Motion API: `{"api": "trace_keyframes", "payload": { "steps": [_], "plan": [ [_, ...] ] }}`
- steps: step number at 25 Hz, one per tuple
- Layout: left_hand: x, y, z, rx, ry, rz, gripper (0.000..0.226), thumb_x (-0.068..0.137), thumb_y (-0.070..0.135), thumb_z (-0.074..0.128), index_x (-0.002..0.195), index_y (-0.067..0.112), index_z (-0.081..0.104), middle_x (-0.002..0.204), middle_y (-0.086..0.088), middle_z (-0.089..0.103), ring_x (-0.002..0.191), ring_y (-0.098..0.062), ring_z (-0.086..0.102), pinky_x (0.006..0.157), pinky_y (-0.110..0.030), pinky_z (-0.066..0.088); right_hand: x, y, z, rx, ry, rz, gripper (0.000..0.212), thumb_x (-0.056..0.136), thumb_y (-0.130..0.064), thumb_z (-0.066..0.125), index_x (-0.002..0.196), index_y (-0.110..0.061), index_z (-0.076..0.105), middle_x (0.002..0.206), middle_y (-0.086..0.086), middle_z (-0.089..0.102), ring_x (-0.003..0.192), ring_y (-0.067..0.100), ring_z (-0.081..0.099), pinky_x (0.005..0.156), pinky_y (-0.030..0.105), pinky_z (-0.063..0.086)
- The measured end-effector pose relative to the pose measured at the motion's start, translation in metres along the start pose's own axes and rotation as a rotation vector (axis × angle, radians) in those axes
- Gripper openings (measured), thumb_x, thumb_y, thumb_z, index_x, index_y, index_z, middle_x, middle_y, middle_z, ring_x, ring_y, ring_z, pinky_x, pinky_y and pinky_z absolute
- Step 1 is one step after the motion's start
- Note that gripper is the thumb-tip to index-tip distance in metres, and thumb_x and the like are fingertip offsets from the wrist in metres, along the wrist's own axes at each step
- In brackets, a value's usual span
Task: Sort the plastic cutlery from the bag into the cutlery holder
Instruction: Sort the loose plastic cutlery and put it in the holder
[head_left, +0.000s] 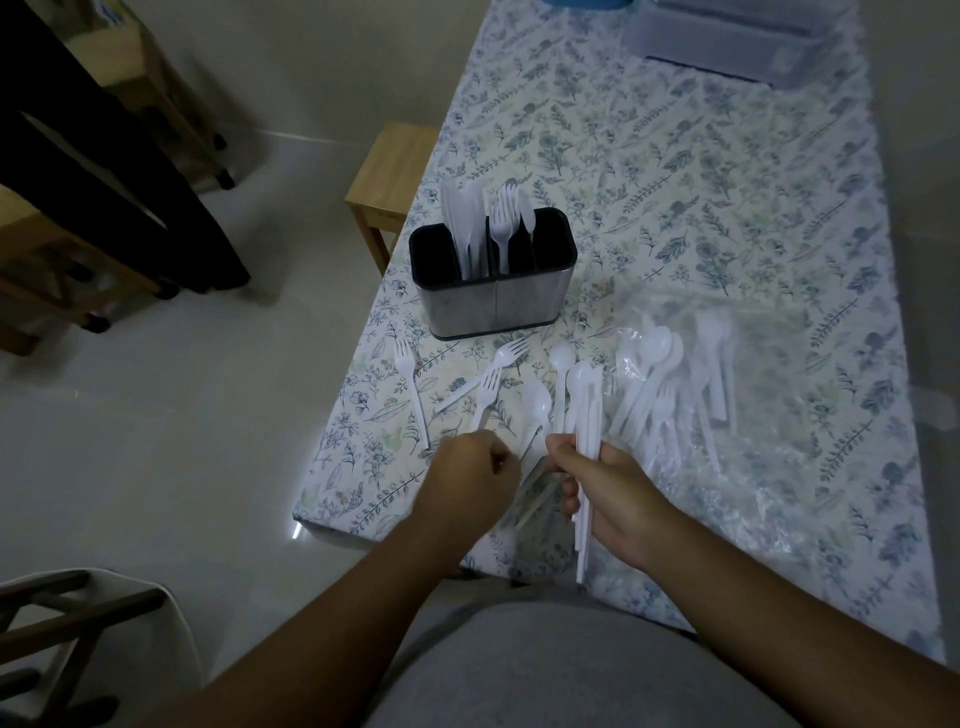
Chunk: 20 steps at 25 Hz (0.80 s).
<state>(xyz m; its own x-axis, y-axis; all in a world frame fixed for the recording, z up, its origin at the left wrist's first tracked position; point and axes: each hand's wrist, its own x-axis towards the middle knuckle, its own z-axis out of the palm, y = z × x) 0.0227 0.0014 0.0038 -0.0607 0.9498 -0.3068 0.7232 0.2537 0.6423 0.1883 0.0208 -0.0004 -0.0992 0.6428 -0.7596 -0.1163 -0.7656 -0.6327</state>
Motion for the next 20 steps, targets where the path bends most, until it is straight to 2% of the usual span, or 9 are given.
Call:
{"api": "trace_keyframes", "payload": {
  "steps": [3, 5, 7, 9, 10, 12, 15, 18, 20],
  "plan": [
    [0.000, 0.019, 0.014, -0.044, -0.054, 0.264, 0.014, 0.094, 0.021, 0.056, 0.089, 0.015, 0.068, 0.078, 0.001, 0.063, 0.069, -0.011, 0.057, 0.062, -0.028, 0.046, 0.000, -0.001, -0.003, -0.048, 0.082, -0.070, 0.016, 0.091, -0.025, 0.072, 0.094, -0.010, 0.071, 0.071, 0.004, 0.065, 0.052, 0.013, 0.051, 0.048, 0.028, 0.040],
    [0.005, 0.015, 0.024, 0.080, -0.102, 0.459, 0.026, 0.094, 0.020, 0.054, 0.117, 0.019, 0.065, 0.111, -0.002, 0.066, 0.101, -0.016, 0.059, 0.086, -0.032, 0.050, 0.002, -0.003, -0.011, -0.054, 0.242, -0.115, 0.015, 0.091, -0.029, 0.071, 0.091, -0.014, 0.071, 0.070, 0.005, 0.068, 0.053, 0.016, 0.053, 0.050, 0.030, 0.040],
    [0.009, -0.001, 0.030, 0.310, -0.199, 0.578, 0.049, 0.097, 0.029, 0.050, 0.145, 0.025, 0.044, 0.149, -0.001, 0.048, 0.136, -0.021, 0.044, 0.106, -0.039, 0.039, 0.003, -0.008, -0.022, -0.025, 0.352, -0.132, 0.014, 0.091, -0.030, 0.070, 0.093, -0.016, 0.071, 0.077, 0.006, 0.070, 0.053, 0.016, 0.048, 0.051, 0.029, 0.038],
    [0.012, -0.017, 0.027, 0.426, -0.225, 0.510, 0.053, 0.101, 0.040, 0.040, 0.151, 0.028, 0.032, 0.163, 0.001, 0.024, 0.151, -0.021, 0.019, 0.117, -0.046, 0.028, 0.002, -0.009, -0.029, -0.015, 0.371, -0.130, 0.015, 0.092, -0.030, 0.068, 0.095, -0.015, 0.071, 0.079, 0.003, 0.069, 0.056, 0.017, 0.046, 0.055, 0.030, 0.039],
    [0.013, -0.023, 0.025, 0.415, -0.206, 0.449, 0.051, 0.101, 0.042, 0.038, 0.150, 0.027, 0.033, 0.164, 0.001, 0.019, 0.152, -0.020, 0.012, 0.119, -0.049, 0.025, 0.000, -0.009, -0.031, -0.015, 0.364, -0.121, 0.017, 0.092, -0.030, 0.068, 0.095, -0.014, 0.071, 0.077, 0.003, 0.067, 0.059, 0.018, 0.047, 0.057, 0.032, 0.040],
    [0.013, -0.032, 0.019, 0.348, -0.135, 0.349, 0.046, 0.101, 0.040, 0.040, 0.144, 0.024, 0.044, 0.163, 0.000, 0.025, 0.152, -0.020, 0.014, 0.119, -0.052, 0.026, -0.002, -0.005, -0.032, 0.012, 0.332, -0.081, 0.016, 0.093, -0.028, 0.067, 0.093, -0.012, 0.067, 0.069, 0.003, 0.058, 0.059, 0.018, 0.050, 0.056, 0.032, 0.042],
    [0.009, -0.033, 0.015, 0.323, 0.048, 0.328, 0.033, 0.096, 0.034, 0.053, 0.125, 0.020, 0.063, 0.148, -0.003, 0.049, 0.144, -0.026, 0.035, 0.114, -0.048, 0.031, -0.002, 0.000, -0.029, 0.113, 0.232, 0.011, 0.011, 0.096, -0.023, 0.065, 0.100, -0.013, 0.063, 0.072, 0.004, 0.055, 0.061, 0.020, 0.055, 0.053, 0.031, 0.048],
    [0.005, -0.017, 0.021, 0.327, 0.165, 0.363, 0.016, 0.089, 0.031, 0.061, 0.093, 0.019, 0.068, 0.101, 0.000, 0.065, 0.098, -0.021, 0.058, 0.086, -0.035, 0.047, 0.001, 0.003, -0.030, 0.086, 0.159, 0.030, 0.009, 0.094, -0.014, 0.064, 0.103, -0.014, 0.062, 0.079, 0.007, 0.056, 0.064, 0.021, 0.054, 0.056, 0.034, 0.047],
    [0.001, -0.002, 0.028, 0.336, 0.053, 0.324, 0.022, 0.087, 0.038, 0.060, 0.088, 0.016, 0.067, 0.087, 0.001, 0.063, 0.081, -0.019, 0.059, 0.069, -0.033, 0.052, 0.002, 0.003, -0.030, 0.055, 0.163, 0.015, 0.007, 0.094, -0.014, 0.064, 0.100, -0.014, 0.062, 0.080, 0.006, 0.057, 0.063, 0.020, 0.052, 0.055, 0.033, 0.045]
  ]
}}
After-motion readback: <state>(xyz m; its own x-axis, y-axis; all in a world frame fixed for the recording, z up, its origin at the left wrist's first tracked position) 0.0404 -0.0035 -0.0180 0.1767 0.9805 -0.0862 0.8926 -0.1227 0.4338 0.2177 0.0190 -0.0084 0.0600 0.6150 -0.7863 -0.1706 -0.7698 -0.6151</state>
